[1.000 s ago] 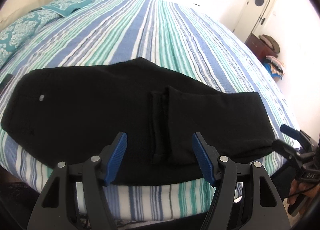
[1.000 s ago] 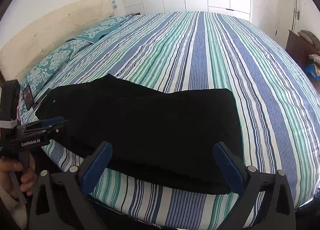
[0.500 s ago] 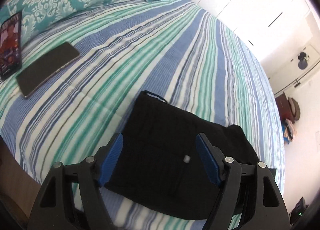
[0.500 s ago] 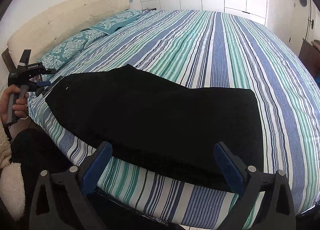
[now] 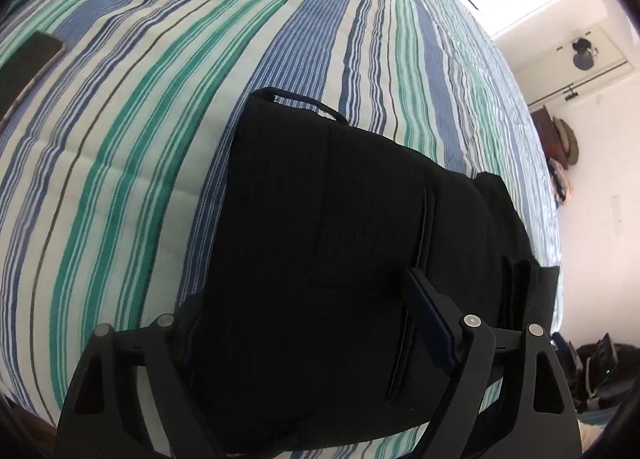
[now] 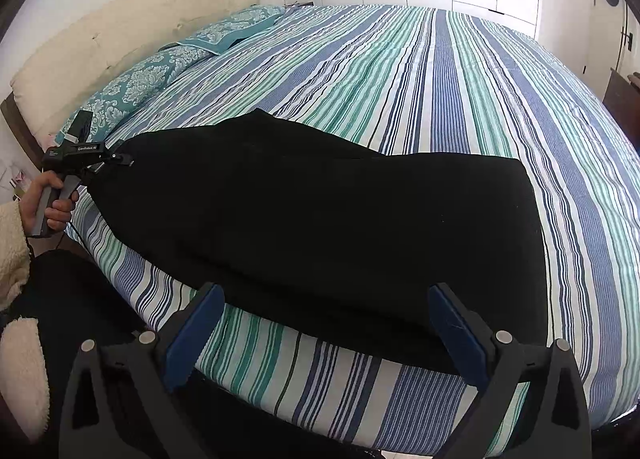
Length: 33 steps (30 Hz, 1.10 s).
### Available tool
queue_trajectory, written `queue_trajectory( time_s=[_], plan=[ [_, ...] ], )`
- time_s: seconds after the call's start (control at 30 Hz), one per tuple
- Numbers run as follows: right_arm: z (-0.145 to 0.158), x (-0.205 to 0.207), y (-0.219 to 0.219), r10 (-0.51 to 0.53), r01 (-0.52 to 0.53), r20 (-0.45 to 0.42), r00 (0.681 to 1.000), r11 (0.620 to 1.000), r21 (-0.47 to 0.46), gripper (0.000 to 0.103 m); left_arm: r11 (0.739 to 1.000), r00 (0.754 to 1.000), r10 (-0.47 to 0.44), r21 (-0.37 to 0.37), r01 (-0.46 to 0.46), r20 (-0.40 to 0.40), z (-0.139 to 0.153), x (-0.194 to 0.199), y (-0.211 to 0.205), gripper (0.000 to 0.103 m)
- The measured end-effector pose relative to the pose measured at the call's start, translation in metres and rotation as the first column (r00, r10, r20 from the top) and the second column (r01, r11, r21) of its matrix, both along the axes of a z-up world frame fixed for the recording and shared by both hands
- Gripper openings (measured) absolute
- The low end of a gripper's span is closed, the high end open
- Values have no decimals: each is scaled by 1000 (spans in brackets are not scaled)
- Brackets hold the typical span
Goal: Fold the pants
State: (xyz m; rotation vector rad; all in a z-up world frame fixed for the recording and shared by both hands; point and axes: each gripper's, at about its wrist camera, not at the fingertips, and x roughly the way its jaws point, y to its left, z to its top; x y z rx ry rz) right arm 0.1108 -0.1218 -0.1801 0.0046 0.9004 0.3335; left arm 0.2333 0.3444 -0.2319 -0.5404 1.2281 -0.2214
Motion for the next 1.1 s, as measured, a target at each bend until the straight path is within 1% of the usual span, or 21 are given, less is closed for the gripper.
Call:
queue_trajectory(
  time_s=[0.03, 0.1, 0.2, 0.3, 0.53, 0.63, 0.7, 0.77, 0.83, 1.1],
  plan=[
    [-2, 1, 1, 0, 0, -6, 1000, 1000, 3, 100, 1000, 1000, 1, -27, -1, -5, -3, 3, 3, 88],
    [-4, 3, 3, 1, -1, -14, 1000, 1000, 7, 100, 999, 1000, -5, -48, 4, -20, -7, 8, 5, 89],
    [-5, 3, 7, 12, -12, -14, 1000, 1000, 7, 100, 999, 999, -32, -26, 31, -28, -7, 14, 1, 91],
    [-6, 3, 10, 23, -23, -12, 1000, 1000, 2, 100, 999, 999, -39, -8, 39, -21, -7, 16, -5, 92],
    [-5, 2, 8, 15, -15, -12, 1000, 1000, 7, 100, 999, 999, -34, -36, 35, 24, -7, 11, 4, 92],
    [-5, 3, 6, 8, -7, -11, 1000, 1000, 10, 100, 998, 999, -10, -59, 13, 49, -6, 7, 8, 92],
    [-4, 2, 5, 6, -6, -9, 1000, 1000, 9, 100, 994, 997, 41, -105, -34, 59, -9, 4, 14, 92],
    [-4, 2, 5, 8, -8, -10, 1000, 1000, 9, 100, 987, 995, 82, -145, -74, 50, -11, 4, 19, 92],
    [-5, 3, 6, 9, -9, -12, 1000, 1000, 7, 100, 984, 995, 93, -159, -86, 37, -12, 6, 21, 92],
    [-5, 2, 9, 17, -17, -13, 1000, 1000, 2, 100, 995, 999, 39, -92, -40, -11, -10, 19, 9, 92]
  ],
)
